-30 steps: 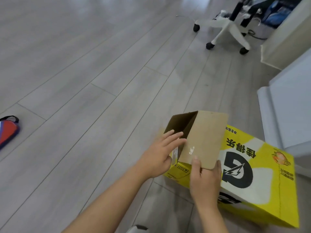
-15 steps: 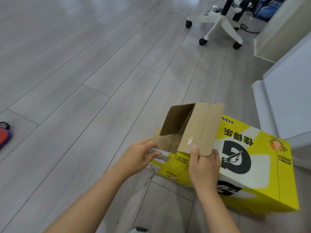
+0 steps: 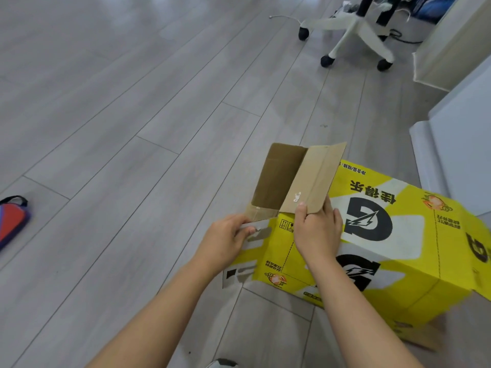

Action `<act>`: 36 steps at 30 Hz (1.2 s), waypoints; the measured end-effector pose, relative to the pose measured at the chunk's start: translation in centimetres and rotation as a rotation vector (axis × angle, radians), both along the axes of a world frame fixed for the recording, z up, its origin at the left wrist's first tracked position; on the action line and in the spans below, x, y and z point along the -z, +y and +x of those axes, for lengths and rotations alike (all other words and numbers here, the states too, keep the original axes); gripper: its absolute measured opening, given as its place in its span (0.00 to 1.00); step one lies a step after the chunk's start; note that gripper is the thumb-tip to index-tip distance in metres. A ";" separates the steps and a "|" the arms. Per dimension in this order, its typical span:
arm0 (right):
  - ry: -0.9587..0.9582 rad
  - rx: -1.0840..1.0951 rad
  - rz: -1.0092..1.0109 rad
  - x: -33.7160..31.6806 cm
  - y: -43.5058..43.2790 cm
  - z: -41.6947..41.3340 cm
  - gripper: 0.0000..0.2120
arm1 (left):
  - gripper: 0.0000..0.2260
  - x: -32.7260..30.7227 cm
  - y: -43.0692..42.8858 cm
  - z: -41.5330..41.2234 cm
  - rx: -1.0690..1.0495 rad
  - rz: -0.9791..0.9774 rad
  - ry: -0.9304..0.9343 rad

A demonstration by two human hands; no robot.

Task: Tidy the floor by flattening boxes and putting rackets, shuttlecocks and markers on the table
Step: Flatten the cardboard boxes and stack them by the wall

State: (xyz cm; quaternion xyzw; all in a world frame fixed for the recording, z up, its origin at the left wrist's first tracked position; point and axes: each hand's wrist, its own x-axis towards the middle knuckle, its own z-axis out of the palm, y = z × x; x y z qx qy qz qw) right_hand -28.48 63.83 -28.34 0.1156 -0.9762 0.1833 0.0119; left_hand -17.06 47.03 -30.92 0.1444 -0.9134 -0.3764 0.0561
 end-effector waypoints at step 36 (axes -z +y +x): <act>-0.114 0.943 -1.120 -1.1 29.4 0.4 0.18 | 0.29 -1.9 20.4 -12.0 0.081 -0.616 -0.235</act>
